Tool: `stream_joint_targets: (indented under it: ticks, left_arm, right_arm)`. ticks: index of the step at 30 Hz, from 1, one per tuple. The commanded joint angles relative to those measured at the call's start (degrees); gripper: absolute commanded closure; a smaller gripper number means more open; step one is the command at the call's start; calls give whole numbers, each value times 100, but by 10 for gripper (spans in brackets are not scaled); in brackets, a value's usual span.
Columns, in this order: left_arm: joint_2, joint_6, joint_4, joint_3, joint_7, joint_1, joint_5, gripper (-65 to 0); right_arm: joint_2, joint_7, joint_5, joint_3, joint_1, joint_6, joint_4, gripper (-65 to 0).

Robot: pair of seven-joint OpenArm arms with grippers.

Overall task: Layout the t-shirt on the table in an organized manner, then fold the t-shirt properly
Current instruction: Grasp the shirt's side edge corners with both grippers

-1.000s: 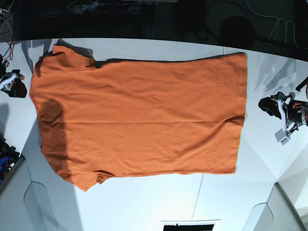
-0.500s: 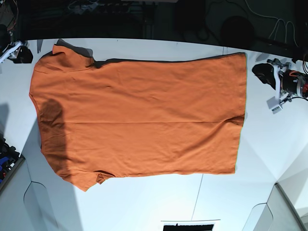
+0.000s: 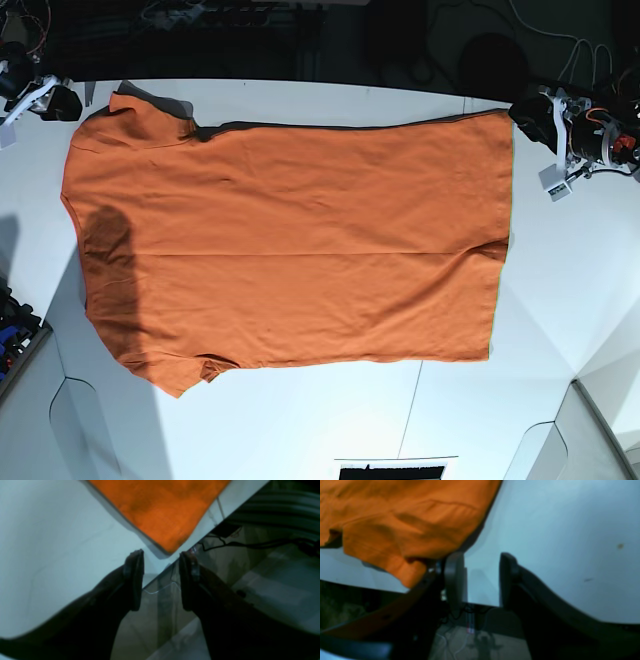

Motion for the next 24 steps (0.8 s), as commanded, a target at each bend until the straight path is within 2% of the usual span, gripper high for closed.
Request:
stream_joint_targets:
  ticks: [1,6,13,16,24]
  left_arm:
    - [-109,-32,48,-205,-72,24,2,-260]
    - [24,-32,48,-542,-76,286,-83,-260]
    - [623,-32,48,-542,-120,295,-63,-260]
    - [817,-32,48,-542,-208,291,138,-260]
    - [907,-32,48,-542,-337,267,262,-260]
  right_arm:
    - [85,68,92,50,0,48,90,-240]
    - [0,92,166,50,4,48,90,-241]
    - [-267,92,199,46,22,50,92,-240]
    - [-343,94,219,46,33,50,92,-240]
    - [-374,138,302,46,160,105,92,-240]
